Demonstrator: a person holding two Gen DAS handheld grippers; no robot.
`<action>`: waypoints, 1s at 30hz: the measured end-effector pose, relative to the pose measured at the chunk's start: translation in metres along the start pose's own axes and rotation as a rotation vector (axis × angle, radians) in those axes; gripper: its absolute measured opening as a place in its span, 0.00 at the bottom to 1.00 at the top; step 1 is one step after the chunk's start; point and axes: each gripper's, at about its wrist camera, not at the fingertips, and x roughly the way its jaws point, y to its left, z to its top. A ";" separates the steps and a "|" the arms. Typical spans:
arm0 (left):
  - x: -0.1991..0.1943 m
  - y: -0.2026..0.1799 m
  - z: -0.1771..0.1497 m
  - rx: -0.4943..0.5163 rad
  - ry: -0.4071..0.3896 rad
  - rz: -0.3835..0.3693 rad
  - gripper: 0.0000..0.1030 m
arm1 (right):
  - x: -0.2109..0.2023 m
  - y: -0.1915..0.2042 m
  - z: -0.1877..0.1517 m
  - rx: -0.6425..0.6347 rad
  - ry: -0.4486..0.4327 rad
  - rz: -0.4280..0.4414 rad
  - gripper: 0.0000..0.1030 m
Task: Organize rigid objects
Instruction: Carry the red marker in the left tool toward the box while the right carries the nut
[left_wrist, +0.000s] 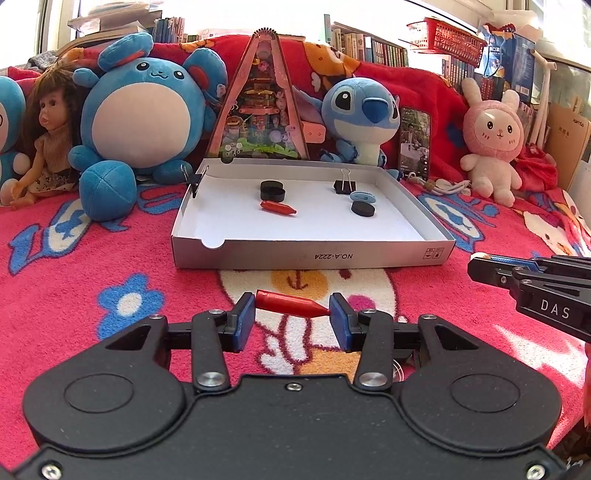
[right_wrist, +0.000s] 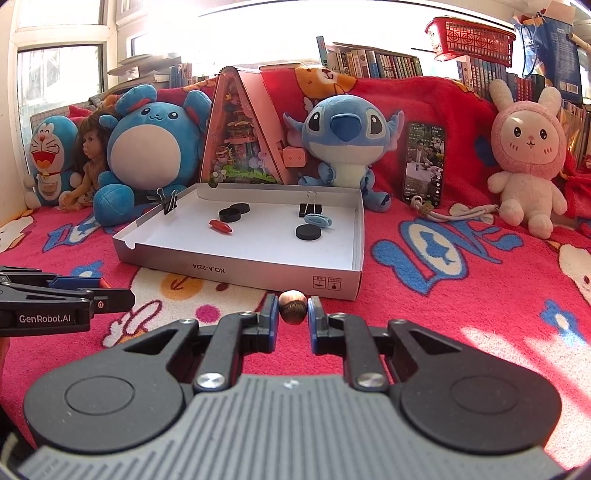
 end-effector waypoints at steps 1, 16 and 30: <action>0.000 0.000 0.002 -0.001 -0.003 -0.004 0.41 | 0.000 0.001 0.002 -0.004 -0.004 0.000 0.20; 0.013 -0.002 0.034 -0.012 -0.050 -0.011 0.41 | 0.014 -0.002 0.020 0.020 -0.028 0.008 0.20; 0.035 0.004 0.060 -0.036 -0.064 0.003 0.41 | 0.030 -0.007 0.039 0.022 -0.052 0.000 0.20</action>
